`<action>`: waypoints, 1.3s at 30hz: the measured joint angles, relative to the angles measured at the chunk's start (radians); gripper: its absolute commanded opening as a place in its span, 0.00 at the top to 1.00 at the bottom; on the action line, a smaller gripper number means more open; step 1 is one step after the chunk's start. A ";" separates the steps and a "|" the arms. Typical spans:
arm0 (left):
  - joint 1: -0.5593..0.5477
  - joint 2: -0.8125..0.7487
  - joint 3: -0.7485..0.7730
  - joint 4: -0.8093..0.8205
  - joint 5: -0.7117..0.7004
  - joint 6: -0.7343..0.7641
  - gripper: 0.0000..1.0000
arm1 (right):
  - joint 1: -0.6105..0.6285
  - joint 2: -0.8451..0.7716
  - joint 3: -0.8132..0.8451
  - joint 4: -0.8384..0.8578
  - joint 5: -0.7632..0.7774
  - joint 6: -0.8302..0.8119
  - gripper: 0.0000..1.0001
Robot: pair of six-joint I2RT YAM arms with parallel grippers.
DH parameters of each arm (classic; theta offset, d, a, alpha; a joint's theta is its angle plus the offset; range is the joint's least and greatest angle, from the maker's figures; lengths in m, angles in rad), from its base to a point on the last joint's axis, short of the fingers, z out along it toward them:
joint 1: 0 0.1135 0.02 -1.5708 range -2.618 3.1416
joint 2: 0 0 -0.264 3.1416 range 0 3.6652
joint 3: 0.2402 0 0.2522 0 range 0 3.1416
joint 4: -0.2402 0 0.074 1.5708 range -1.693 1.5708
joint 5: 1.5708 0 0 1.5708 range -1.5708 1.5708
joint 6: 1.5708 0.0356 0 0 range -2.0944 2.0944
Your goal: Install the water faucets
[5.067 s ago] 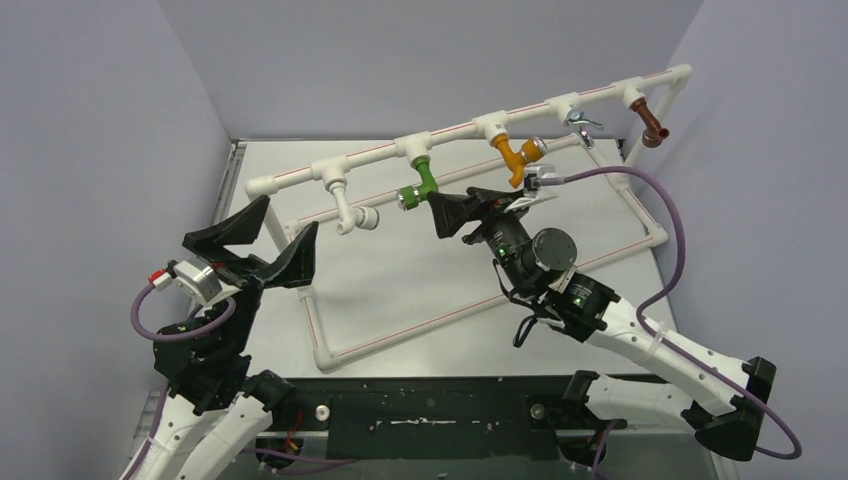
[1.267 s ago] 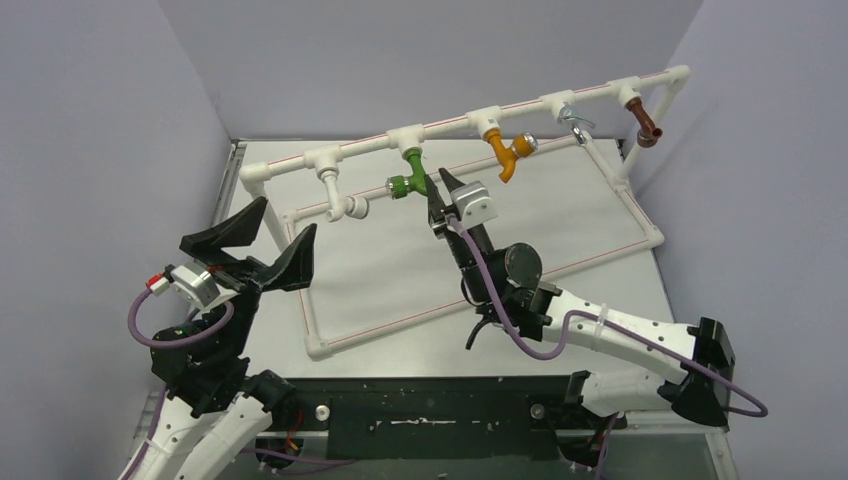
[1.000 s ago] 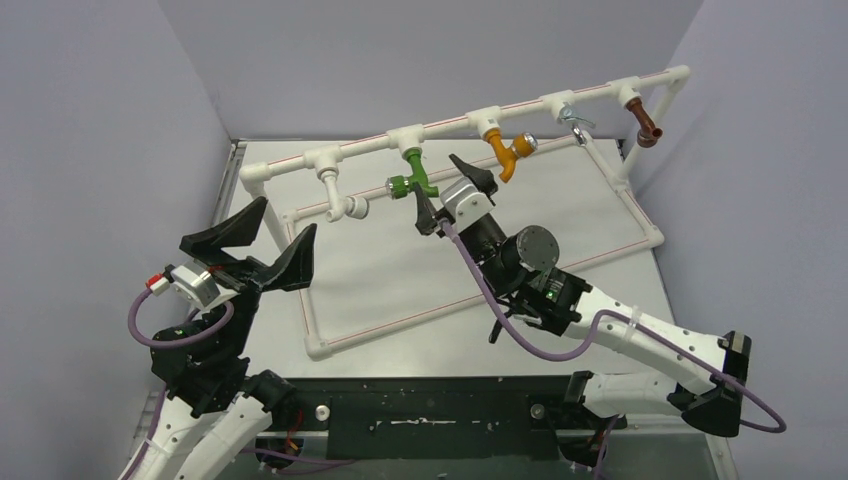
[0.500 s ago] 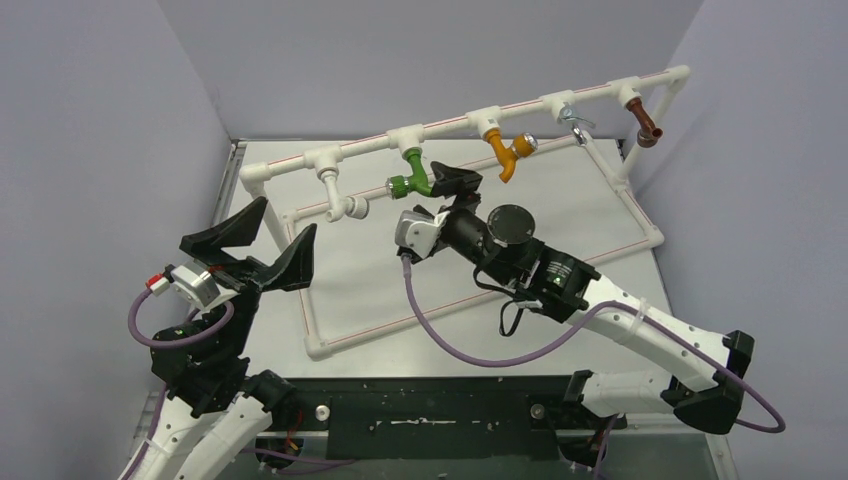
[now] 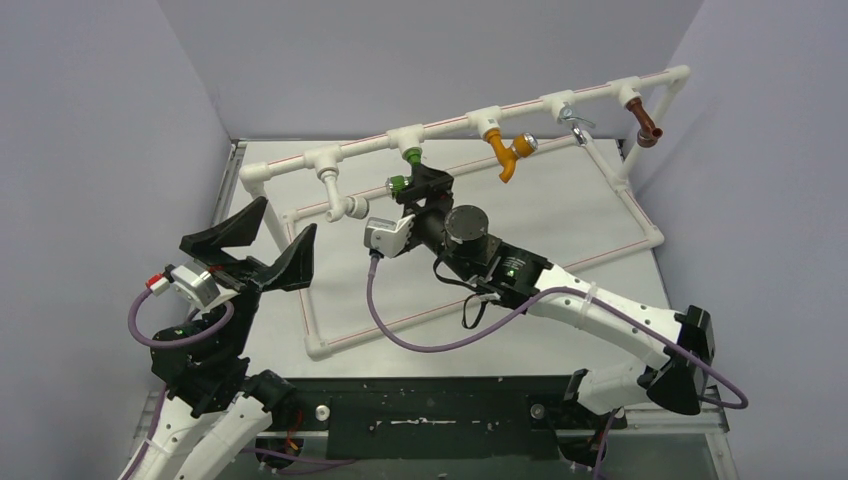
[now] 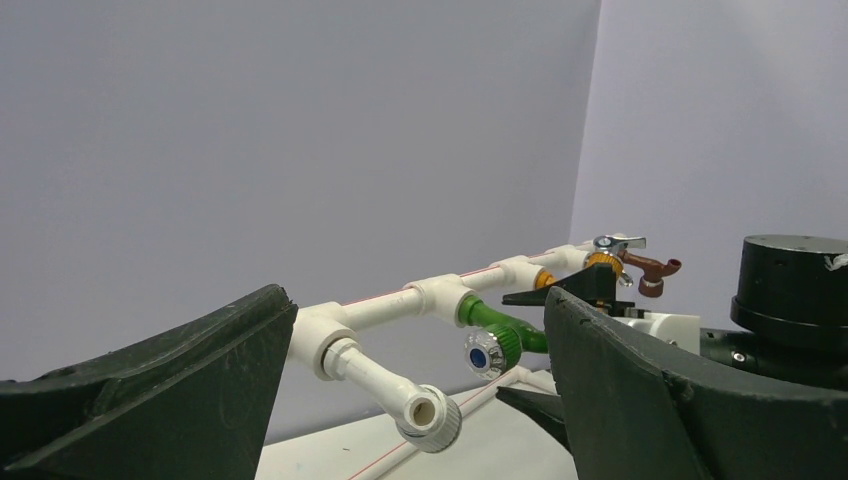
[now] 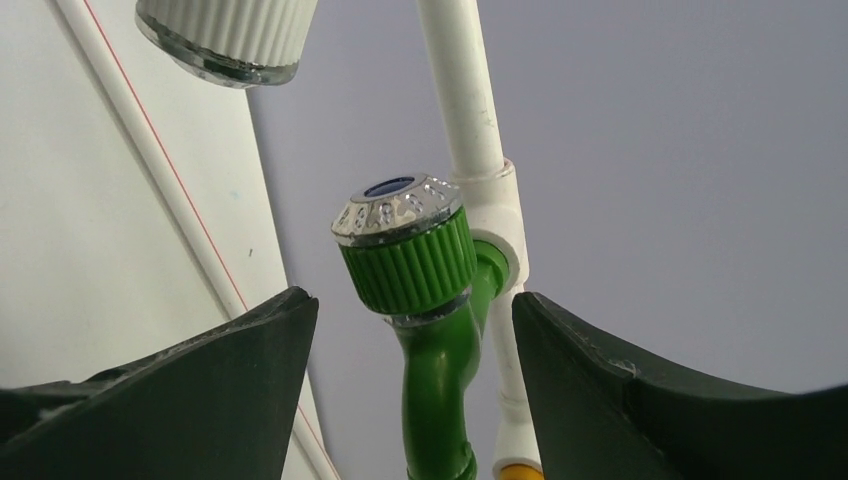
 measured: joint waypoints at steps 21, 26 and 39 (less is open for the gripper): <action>-0.001 0.000 0.000 0.000 0.000 0.000 0.06 | -0.012 0.057 -0.041 0.186 0.020 -0.014 1.00; -0.001 0.000 0.000 0.000 0.000 0.000 0.06 | -0.019 0.039 -0.122 0.339 -0.007 0.085 1.00; -0.001 0.000 0.000 0.000 0.000 0.000 0.06 | -0.031 0.040 -0.150 0.421 -0.016 0.240 1.00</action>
